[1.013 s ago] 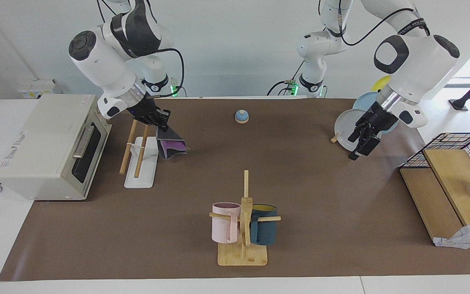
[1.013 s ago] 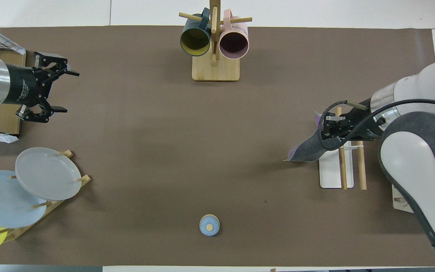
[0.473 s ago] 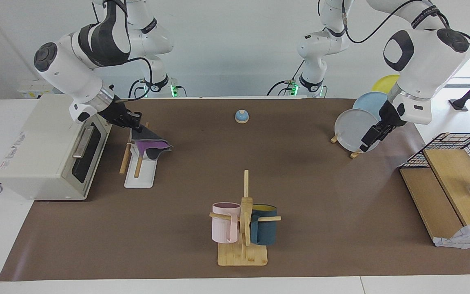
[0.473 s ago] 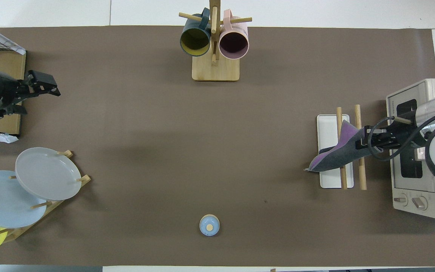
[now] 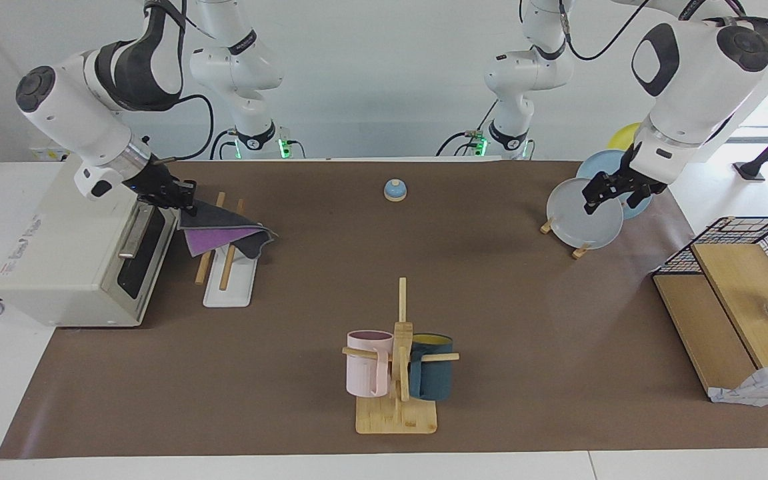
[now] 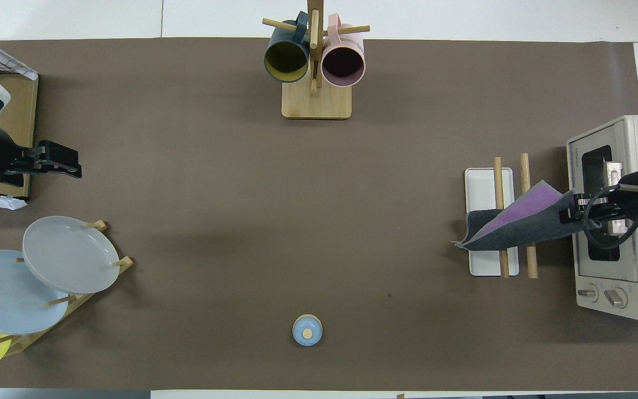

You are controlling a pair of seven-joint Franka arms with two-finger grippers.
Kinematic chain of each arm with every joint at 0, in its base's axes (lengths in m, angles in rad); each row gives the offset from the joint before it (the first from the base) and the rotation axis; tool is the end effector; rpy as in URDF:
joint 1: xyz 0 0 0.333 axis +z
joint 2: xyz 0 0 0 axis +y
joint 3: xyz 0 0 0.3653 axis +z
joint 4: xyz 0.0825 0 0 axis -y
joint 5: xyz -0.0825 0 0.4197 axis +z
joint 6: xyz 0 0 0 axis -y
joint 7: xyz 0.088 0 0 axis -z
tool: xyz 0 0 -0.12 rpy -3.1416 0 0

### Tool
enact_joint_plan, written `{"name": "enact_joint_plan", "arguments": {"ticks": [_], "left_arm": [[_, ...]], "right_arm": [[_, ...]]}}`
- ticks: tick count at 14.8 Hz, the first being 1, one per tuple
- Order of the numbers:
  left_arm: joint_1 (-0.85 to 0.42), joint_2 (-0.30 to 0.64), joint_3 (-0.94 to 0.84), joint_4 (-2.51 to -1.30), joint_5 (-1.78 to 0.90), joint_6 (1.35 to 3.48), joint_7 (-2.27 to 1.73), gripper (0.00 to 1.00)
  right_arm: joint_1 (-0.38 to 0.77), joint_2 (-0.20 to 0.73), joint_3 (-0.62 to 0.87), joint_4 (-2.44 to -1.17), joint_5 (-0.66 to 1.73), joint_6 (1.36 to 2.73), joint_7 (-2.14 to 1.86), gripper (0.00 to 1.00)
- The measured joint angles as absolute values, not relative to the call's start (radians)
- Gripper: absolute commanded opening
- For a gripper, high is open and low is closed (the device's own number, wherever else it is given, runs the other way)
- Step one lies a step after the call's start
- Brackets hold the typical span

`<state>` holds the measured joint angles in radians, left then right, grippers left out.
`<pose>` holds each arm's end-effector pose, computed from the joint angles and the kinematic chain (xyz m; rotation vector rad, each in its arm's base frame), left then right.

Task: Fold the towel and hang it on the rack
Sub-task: 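Drape the towel over the wooden dowel rack with the right gripper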

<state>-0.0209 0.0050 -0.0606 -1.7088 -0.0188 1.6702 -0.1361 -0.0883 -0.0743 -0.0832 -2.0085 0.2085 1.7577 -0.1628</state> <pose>0.5921 -0.0504 0.5960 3.1254 0.0889 -0.0710 0.5386 -0.0729 0.4998 -2.8997 0.0943 0.2035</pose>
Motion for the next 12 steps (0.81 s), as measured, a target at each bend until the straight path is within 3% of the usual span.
{"name": "enact_joint_plan", "arguments": {"ticks": [12], "left_arm": [[-0.048,0.014,-0.034,-1.666,-0.019,1.672,-0.081,1.0]], "right_arm": [[-0.113,-0.111,-0.083,-2.111,0.172,1.839,-0.229,0.0]]}}
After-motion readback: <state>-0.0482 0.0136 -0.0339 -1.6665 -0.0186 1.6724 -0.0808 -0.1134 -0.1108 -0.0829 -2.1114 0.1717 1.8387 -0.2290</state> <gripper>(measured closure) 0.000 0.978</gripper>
